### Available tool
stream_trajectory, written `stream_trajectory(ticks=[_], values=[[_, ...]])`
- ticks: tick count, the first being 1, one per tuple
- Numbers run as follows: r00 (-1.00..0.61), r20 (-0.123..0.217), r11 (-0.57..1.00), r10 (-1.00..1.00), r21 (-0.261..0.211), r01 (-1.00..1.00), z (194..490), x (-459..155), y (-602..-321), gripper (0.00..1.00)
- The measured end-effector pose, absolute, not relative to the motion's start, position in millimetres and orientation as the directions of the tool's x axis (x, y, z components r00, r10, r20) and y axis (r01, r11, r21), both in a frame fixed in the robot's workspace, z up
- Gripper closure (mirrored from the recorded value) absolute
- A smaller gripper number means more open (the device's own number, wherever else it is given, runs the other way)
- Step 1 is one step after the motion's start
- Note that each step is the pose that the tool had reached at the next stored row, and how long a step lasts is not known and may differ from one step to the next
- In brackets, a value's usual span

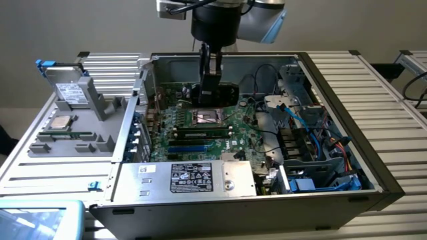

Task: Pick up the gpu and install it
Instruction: 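Insert the gpu into the slot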

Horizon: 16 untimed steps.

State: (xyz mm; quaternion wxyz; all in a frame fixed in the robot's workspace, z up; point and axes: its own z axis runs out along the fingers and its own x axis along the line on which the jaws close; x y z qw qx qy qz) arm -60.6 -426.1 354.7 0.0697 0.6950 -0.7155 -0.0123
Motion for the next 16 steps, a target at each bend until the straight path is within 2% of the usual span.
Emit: stream_trajectory(ticks=[16], values=[[-0.025, 0.082, 0.034, -0.996, 0.109, -0.993, 342.8, -71.9, -427.6, 0.71]])
